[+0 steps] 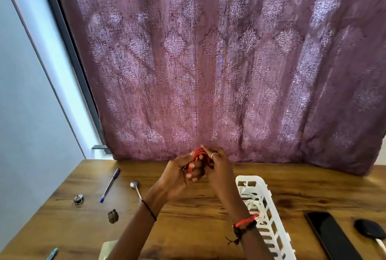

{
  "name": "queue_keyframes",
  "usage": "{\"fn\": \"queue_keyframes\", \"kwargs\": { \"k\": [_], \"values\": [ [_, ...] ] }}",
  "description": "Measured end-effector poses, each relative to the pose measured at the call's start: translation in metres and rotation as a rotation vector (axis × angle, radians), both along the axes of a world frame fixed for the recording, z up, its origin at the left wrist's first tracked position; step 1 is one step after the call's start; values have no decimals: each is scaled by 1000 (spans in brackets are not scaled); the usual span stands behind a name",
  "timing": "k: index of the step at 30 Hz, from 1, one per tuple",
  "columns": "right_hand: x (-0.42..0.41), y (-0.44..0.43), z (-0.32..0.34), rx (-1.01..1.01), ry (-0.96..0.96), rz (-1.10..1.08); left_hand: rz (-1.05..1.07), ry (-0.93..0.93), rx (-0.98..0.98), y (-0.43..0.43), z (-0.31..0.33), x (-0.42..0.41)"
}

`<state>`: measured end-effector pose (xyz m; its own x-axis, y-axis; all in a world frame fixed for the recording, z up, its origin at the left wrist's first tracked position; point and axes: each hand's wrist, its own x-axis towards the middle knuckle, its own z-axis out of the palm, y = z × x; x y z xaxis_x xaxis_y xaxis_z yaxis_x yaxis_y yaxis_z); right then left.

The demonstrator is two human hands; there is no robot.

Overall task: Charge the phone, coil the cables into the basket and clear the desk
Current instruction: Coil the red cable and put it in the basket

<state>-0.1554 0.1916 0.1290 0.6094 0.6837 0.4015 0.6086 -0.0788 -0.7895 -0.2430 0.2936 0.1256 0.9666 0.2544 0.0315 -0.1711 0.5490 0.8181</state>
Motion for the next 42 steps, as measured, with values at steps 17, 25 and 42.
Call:
{"fn": "queue_keyframes", "kwargs": {
  "k": [17,25,42],
  "values": [
    [2,-3,-4,169,558,119,-123,91,80,4,13,-13],
    [1,-6,2,251,746,163,-155,93,169,16,27,-15],
    [9,-11,0,138,976,229,-11,111,205,7,8,-9]
  ]
}}
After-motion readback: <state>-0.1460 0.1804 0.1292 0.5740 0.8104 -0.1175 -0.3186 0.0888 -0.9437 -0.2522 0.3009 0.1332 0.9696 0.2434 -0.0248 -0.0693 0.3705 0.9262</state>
